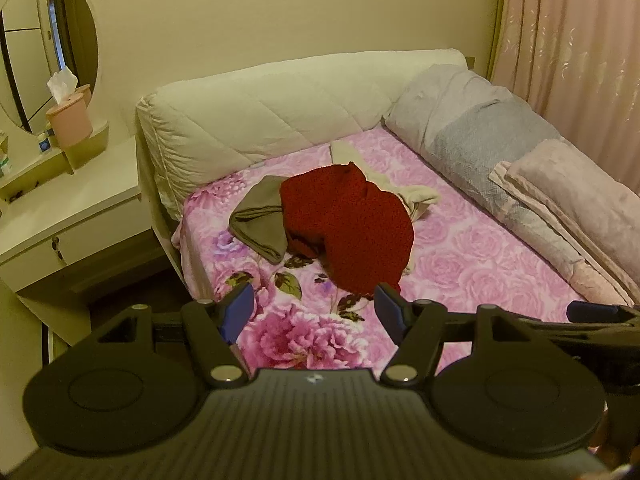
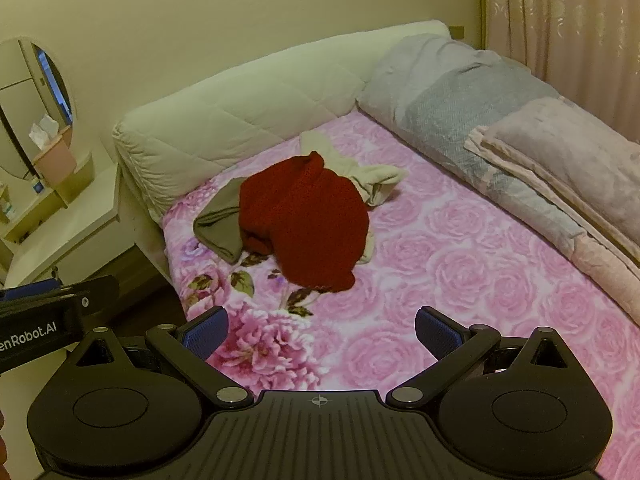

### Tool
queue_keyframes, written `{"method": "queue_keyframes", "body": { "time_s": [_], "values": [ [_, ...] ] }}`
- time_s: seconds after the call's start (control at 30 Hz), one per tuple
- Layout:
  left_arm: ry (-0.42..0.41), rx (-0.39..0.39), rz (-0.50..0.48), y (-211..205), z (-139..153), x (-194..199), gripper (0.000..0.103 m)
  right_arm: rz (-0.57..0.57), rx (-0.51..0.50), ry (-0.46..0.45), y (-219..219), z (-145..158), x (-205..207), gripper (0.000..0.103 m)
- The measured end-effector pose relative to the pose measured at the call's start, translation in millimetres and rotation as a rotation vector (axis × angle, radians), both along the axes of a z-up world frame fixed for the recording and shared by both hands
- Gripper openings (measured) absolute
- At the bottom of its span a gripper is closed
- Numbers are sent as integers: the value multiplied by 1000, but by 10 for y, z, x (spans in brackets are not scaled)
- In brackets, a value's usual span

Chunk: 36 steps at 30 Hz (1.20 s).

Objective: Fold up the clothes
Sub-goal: 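Move both grippers toward the crumpled red sweater on the bed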

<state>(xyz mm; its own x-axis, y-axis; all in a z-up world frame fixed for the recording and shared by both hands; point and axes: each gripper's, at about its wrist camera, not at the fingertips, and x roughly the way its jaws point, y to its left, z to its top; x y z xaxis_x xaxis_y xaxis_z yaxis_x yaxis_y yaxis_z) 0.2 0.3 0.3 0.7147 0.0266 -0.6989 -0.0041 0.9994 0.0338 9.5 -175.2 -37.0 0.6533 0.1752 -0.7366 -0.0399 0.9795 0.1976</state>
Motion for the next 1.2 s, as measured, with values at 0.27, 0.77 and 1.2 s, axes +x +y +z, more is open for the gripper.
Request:
{"method": "queue_keyframes", "body": {
  "time_s": [0.27,0.77,1.2],
  "values": [
    [-4,3,14,64,-17,-49,63,0,-15,-2,41,33,-2,102],
    [-5,-2,33,149,-68,-110,63,2,-11,-28,68,64,-78,102],
    [-7,-7,38,223,-60,-149,63,6,-24,-38,127,83,-113,102]
  ]
}}
